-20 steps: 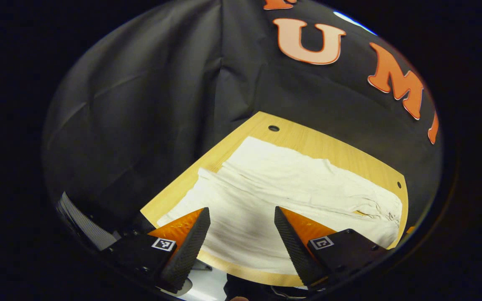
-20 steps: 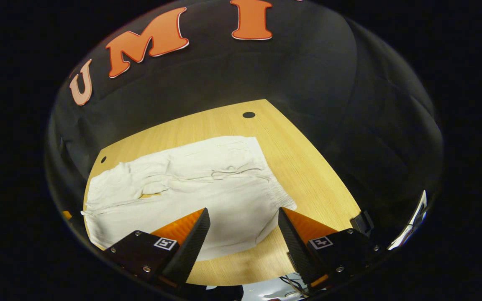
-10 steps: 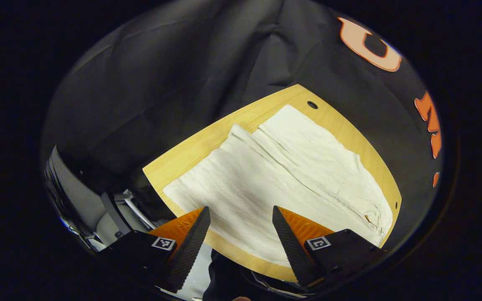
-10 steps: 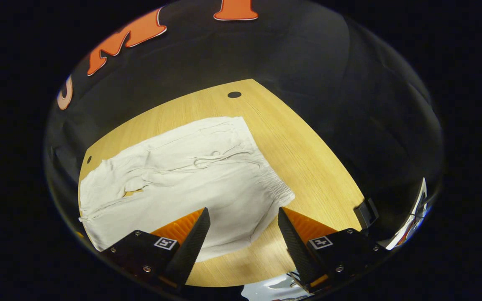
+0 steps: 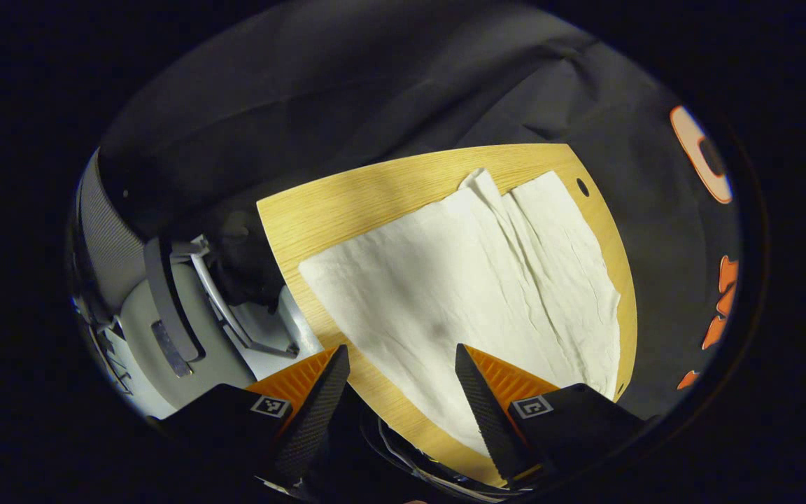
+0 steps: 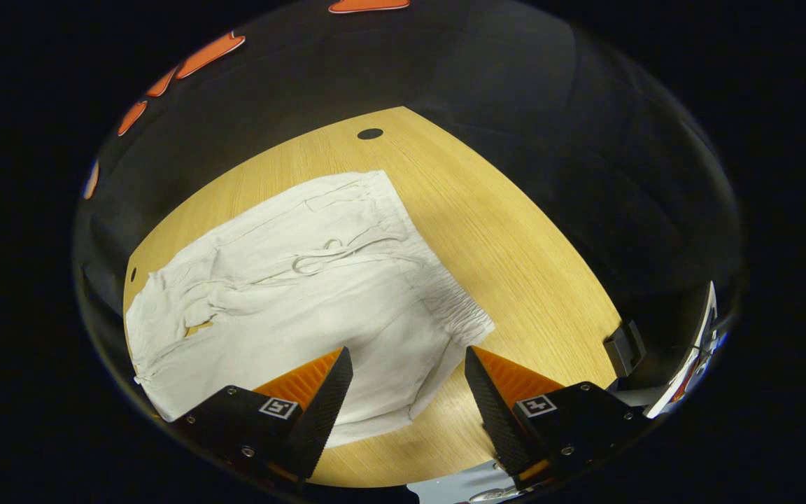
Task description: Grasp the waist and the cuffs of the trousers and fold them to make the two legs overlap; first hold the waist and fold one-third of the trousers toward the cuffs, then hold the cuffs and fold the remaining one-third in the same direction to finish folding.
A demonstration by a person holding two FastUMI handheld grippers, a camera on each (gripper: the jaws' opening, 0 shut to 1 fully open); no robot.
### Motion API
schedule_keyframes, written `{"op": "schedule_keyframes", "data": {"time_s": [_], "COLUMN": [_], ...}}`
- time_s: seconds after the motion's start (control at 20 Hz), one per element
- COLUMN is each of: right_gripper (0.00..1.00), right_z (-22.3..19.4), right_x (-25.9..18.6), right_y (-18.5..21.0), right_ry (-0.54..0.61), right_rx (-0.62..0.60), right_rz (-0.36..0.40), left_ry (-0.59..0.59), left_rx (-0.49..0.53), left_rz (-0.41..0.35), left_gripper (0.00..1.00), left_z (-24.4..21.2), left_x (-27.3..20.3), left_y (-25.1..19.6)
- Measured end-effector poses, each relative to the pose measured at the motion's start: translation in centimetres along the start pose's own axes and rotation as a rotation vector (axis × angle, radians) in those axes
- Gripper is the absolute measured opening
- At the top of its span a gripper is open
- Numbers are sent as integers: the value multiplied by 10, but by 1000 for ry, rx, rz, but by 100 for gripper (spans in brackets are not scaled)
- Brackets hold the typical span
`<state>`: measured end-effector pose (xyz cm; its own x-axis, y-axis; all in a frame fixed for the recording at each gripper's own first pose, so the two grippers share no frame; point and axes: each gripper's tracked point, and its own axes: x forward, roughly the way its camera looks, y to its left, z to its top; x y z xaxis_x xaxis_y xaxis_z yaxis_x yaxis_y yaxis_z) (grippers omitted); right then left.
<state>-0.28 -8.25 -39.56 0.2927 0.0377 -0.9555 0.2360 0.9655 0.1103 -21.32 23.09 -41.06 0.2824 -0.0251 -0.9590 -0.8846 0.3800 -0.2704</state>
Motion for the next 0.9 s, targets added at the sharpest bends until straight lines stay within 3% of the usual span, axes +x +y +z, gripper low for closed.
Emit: {"op": "schedule_keyframes", "data": {"time_s": [0.4,0.55,0.8,0.9], "right_gripper": [98,100,95,95], "right_z": [-8,-9,-12,-14], "right_x": [19,21,25,27], "right_y": [-1,-6,-7,-8], "right_ry": [25,24,29,30], "right_rx": [94,108,141,150], "right_rz": [52,48,52,52], "left_ry": [-18,-12,-42,-50], "left_rx": [-74,-107,-159,-158], "left_rz": [-112,-106,-160,-158], "left_gripper": [99,99,95,87], "left_z": [19,22,41,46], "left_x": [12,18,24,28], "left_y": [2,8,0,-3]}}
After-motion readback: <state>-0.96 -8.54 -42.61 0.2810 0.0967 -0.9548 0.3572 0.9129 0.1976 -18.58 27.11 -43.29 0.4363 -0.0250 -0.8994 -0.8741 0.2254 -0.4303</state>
